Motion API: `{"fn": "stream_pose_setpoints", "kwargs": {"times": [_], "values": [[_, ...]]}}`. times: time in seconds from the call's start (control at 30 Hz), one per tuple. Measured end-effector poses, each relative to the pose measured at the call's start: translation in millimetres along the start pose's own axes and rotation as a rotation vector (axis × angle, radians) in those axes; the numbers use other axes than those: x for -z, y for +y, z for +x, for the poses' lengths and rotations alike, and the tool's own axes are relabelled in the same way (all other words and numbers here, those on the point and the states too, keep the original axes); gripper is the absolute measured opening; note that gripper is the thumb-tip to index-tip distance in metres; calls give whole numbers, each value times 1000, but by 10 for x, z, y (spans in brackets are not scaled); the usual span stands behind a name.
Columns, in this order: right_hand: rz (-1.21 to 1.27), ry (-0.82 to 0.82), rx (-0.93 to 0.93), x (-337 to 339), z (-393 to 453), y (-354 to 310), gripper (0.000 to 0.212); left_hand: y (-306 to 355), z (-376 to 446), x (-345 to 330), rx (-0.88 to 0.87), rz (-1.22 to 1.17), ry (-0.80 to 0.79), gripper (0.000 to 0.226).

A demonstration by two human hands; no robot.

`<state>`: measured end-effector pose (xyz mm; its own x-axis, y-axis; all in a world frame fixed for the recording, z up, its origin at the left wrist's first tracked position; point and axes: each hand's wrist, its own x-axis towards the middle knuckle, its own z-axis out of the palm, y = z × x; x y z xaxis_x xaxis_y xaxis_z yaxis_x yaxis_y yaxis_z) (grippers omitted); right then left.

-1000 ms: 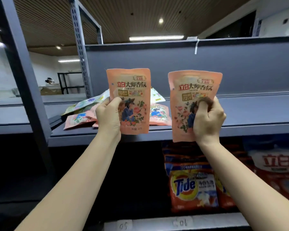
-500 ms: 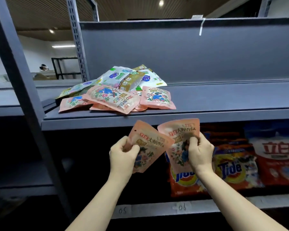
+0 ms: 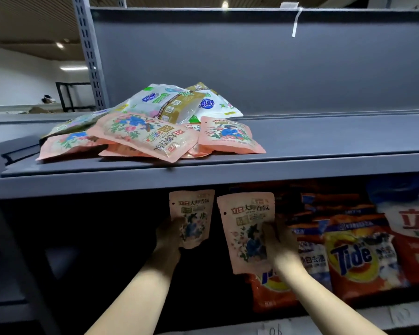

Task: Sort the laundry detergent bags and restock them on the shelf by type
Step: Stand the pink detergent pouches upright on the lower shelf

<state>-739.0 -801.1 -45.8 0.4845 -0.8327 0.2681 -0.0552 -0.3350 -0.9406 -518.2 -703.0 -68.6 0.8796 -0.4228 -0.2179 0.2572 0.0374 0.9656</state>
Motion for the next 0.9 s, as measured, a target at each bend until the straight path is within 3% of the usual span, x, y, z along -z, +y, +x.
{"fn": "stream_pose_setpoints", "kwargs": {"times": [0.23,0.33,0.5,0.67,0.77,0.9], "values": [[132,-166,-133,-707,307,314,23,-136,591,-188,-1,-44,-179,8],[192,-194,-224,-971,407,474,27,-253,728,-194,24,19,-345,29],[161,-248,-335,-1141,581,654,31,-428,1083,-239,45,-61,-319,16],[112,-162,-262,-1299,654,757,33,-428,1391,-395,94,-127,-252,18],[147,-70,-178,-1401,692,807,31,-504,1581,-454,127,-106,-294,21],[282,18,-279,-1493,850,846,35,-458,1519,-397,67,-12,-326,19]]}}
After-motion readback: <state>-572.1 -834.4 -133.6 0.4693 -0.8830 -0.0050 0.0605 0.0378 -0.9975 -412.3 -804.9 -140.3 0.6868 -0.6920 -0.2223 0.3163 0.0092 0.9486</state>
